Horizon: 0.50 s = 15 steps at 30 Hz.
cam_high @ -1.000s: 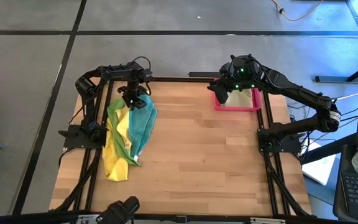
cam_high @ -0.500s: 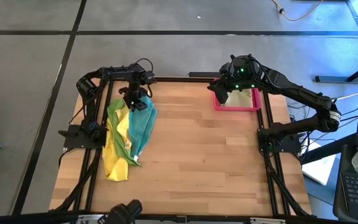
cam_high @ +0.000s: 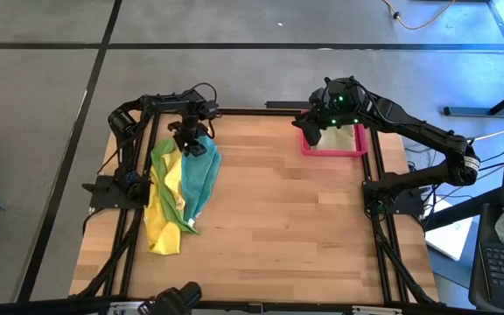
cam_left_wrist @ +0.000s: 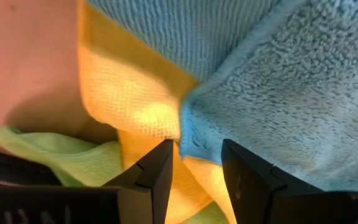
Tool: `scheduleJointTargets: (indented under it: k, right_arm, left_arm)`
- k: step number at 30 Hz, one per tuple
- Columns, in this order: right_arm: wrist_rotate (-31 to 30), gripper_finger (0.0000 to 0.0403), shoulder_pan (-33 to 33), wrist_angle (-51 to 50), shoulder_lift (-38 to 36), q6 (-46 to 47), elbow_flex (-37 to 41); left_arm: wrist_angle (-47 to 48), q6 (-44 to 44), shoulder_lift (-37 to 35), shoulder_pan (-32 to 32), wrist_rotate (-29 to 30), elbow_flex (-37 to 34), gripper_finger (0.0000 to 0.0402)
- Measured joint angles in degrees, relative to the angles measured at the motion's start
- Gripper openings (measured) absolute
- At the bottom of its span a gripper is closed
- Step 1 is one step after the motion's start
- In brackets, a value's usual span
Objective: Fold microfiber towels
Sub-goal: Fold the blue towel
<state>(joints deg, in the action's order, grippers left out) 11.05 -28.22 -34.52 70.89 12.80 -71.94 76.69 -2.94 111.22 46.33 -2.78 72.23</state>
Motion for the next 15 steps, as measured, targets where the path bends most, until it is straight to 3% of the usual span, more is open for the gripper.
scheduleJointTargets:
  k: [15]
  right_arm:
    - [0.0, 0.0129, 0.0, 0.0, 0.0, 0.0, 0.0]
  left_arm:
    - [-0.9, -0.7, 0.0, -0.4, 1.9, 2.5, 0.0128]
